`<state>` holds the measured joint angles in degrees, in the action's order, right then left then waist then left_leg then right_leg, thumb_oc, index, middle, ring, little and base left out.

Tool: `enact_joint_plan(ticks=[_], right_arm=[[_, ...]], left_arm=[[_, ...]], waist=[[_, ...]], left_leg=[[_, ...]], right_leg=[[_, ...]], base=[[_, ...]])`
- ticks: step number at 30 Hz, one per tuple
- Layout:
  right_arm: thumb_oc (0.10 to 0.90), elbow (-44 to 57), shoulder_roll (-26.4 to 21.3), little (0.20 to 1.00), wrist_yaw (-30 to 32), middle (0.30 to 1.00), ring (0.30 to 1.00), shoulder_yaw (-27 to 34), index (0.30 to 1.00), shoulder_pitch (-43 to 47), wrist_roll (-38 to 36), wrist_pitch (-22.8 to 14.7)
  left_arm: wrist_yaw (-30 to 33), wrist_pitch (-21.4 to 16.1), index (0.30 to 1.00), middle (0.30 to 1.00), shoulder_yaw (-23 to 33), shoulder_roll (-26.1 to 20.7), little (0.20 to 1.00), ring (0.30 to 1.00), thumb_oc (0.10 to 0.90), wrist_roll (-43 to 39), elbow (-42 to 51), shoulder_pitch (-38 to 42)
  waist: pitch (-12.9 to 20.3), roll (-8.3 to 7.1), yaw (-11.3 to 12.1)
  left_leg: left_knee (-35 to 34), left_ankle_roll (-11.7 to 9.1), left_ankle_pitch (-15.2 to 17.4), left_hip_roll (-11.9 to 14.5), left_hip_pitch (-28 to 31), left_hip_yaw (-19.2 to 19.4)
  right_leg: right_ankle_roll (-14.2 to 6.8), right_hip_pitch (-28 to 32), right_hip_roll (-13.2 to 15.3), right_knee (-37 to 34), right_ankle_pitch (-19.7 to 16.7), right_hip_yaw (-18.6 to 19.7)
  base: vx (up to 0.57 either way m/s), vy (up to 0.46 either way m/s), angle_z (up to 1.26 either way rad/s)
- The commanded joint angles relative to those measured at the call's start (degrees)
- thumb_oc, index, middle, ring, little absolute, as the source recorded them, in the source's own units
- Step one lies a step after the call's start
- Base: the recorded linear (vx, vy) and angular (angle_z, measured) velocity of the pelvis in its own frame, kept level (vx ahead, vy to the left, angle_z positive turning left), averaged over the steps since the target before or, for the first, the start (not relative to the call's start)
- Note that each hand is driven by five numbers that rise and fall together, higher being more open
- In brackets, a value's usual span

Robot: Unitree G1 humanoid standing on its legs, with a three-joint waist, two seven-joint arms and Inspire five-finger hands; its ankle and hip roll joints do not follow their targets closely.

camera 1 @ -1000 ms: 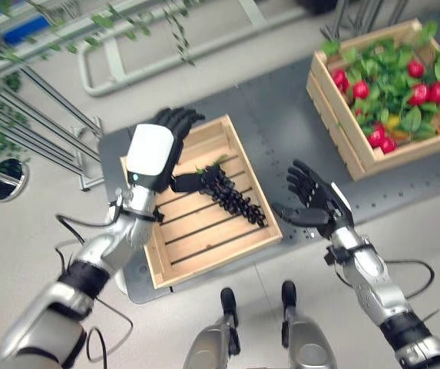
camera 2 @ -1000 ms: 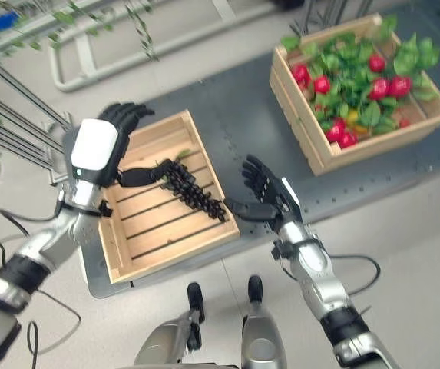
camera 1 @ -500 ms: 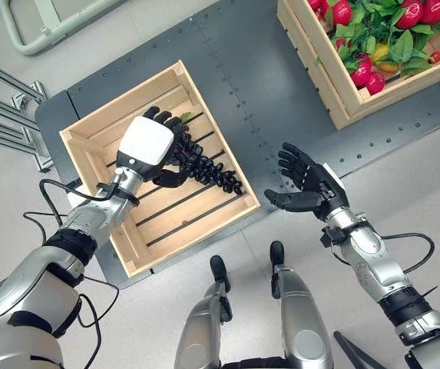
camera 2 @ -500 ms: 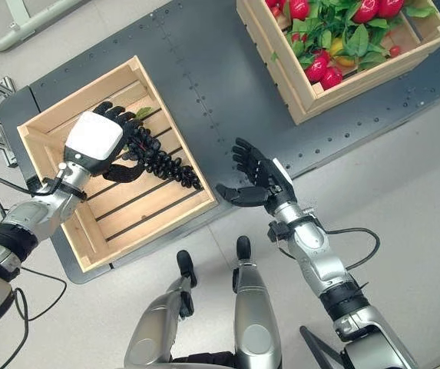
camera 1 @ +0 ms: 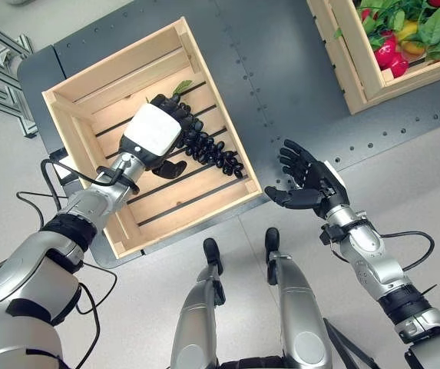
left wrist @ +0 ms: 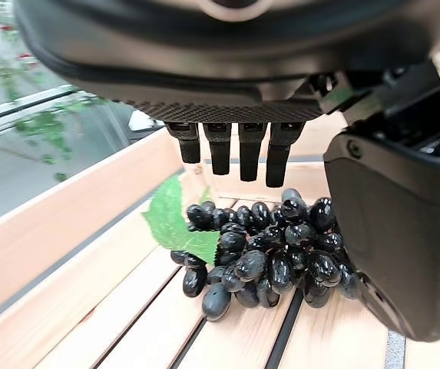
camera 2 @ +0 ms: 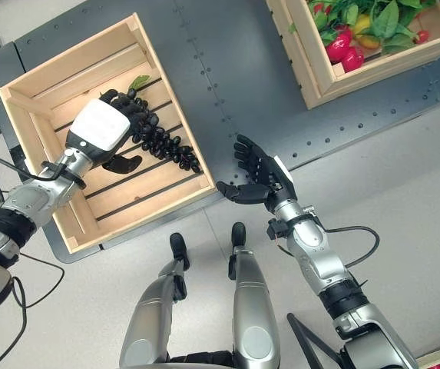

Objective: Pick up the fruits from the basket on one side to the basket on the other side

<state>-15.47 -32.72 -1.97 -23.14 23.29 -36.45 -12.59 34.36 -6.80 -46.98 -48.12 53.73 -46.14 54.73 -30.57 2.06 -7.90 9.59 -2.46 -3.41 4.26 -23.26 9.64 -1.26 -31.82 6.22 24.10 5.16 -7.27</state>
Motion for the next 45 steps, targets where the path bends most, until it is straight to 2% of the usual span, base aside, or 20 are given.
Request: enact_joint_plan(ticks=[1,4,7,14,20,22,27,34,37,42,43,45], right_arm=[[0.800,6.1,1.1,0.900,1.4,0.900,0.900,1.9,0.900,3.1,-0.9,-4.8],[0.800,6.3,1.1,0.900,2.4,0.900,0.900,1.4,0.900,3.0,-0.7,-5.3],[0.800,5.9,0.9,0.900,2.7,0.900,0.900,1.4,0.900,3.2,-1.2,-6.5],[0.800,6.3,0.7,0.900,4.3,0.900,0.900,2.6,0.900,3.0,-1.8,-8.5],[0.800,7.5,0.5,0.900,7.1,0.900,0.900,1.8,0.900,3.7,-2.2,-9.5],[0.800,7.2,0.7,0.900,7.1,0.900,0.900,1.6,0.900,3.3,-2.0,-10.7],[0.800,7.7,0.8,0.900,8.7,0.900,0.900,1.3,0.900,4.1,-2.5,-12.1],[0.800,9.3,0.3,0.900,10.2,0.900,0.900,0.6,0.900,5.0,-1.9,-12.5],[0.800,9.9,-0.1,0.900,9.9,0.900,0.900,1.1,0.900,4.4,-2.0,-13.4],[0.800,11.3,0.4,0.900,10.0,0.900,0.900,1.0,0.900,4.1,-1.7,-13.6],[0.800,11.9,0.5,0.900,10.3,0.900,0.900,0.7,0.900,4.4,-1.5,-13.7],[0.800,12.2,0.6,0.900,10.3,0.900,0.900,0.5,0.900,4.6,-1.6,-13.6]], left_arm=[[3.1,0.7,0.900,0.900,2.2,-5.5,0.900,0.900,0.800,1.2,2.7,7.1],[7.6,0.2,0.900,0.900,1.8,-5.7,0.900,0.900,0.800,3.6,2.7,7.5],[9.4,-2.3,0.900,0.900,1.6,-5.6,0.900,0.900,0.800,5.4,2.0,8.0],[3.7,-5.9,0.900,0.900,-0.9,-5.9,0.900,0.900,0.800,12.5,2.6,8.8],[3.1,-6.9,0.900,0.900,-4.4,-5.8,0.900,0.900,0.800,16.2,2.3,11.4],[3.2,-6.6,0.900,0.900,-5.0,-5.5,0.900,0.900,0.800,17.2,2.0,11.8],[3.9,-2.6,0.900,0.900,-6.9,-4.0,0.900,0.900,0.800,21.0,0.8,15.1],[0.4,0.4,0.900,0.900,-9.4,-2.3,0.900,0.900,0.800,17.7,-4.0,20.1],[-5.2,2.8,0.900,0.900,-10.2,-2.4,0.900,0.900,0.800,14.6,-5.0,20.8],[-12.4,5.8,0.900,0.900,-10.8,-2.3,0.900,0.900,0.800,14.2,-4.0,20.6],[-13.2,6.5,0.300,0.300,-10.7,-2.2,0.300,0.300,0.400,14.5,-3.9,20.0],[-12.2,6.4,0.300,0.300,-10.6,-2.3,0.300,0.300,0.400,14.4,-3.4,19.7]], waist=[[0.8,-2.98,0.1],[0.8,-3.22,0.3],[0.8,-3.31,0.4],[0.8,-3.21,0.1],[0.8,-3.47,-0.3],[0.8,-3.49,-0.6],[0.8,-4.66,-1.1],[0.8,-5.86,-2.2],[0.8,-5.97,-2.5],[0.8,-5.78,-2.4],[0.8,-5.69,-2.3],[0.8,-5.60,-2.2]], left_leg=[[9.5,0.1,7.0,0.0,-3.7,1.5],[9.4,0.2,6.9,-0.1,-4.3,1.5],[10.0,0.2,7.2,0.0,-4.8,1.6],[10.9,0.3,7.5,-0.1,-6.7,1.6],[11.0,0.4,7.2,0.0,-9.0,2.0],[11.5,0.4,7.4,0.1,-10.0,2.0],[11.0,0.3,6.7,0.2,-12.9,2.8],[11.5,0.3,6.4,0.4,-16.6,3.6],[12.1,0.2,6.4,0.4,-18.7,3.6],[12.9,0.3,6.6,0.2,-20.5,3.4],[12.9,0.3,6.6,0.1,-20.7,3.3],[12.7,0.3,6.5,0.1,-20.7,3.2]], right_leg=[[-2.2,3.7,1.2,-3.8,0.1,0.3],[-2.4,3.3,1.1,-4.3,-0.3,0.1],[-2.4,2.8,1.1,-4.3,-0.4,0.0],[-2.6,1.0,1.1,-3.7,-0.6,0.2],[-2.9,-1.5,0.8,-3.9,-1.5,0.5],[-3.0,-2.6,0.8,-3.6,-1.5,0.8],[-3.1,-5.4,0.3,-4.4,-2.6,0.8],[-3.3,-9.1,-0.4,-5.4,-4.0,1.2],[-3.3,-11.0,-0.5,-5.6,-4.4,1.4],[-3.5,-12.7,-0.2,-5.6,-4.7,1.4],[-3.5,-12.8,-0.2,-5.6,-4.6,1.4],[-3.4,-12.8,-0.2,-5.6,-4.6,1.4]], base=[[0.00,0.000,0.00],[0.00,-0.010,0.01],[0.00,-0.020,0.05],[0.00,-0.002,0.00],[0.00,-0.031,0.00],[0.01,-0.018,0.00],[0.00,-0.038,-0.01],[0.00,0.002,-0.02],[0.01,0.012,-0.08],[0.01,-0.003,0.05],[0.00,0.000,0.00],[0.00,0.000,0.00]])
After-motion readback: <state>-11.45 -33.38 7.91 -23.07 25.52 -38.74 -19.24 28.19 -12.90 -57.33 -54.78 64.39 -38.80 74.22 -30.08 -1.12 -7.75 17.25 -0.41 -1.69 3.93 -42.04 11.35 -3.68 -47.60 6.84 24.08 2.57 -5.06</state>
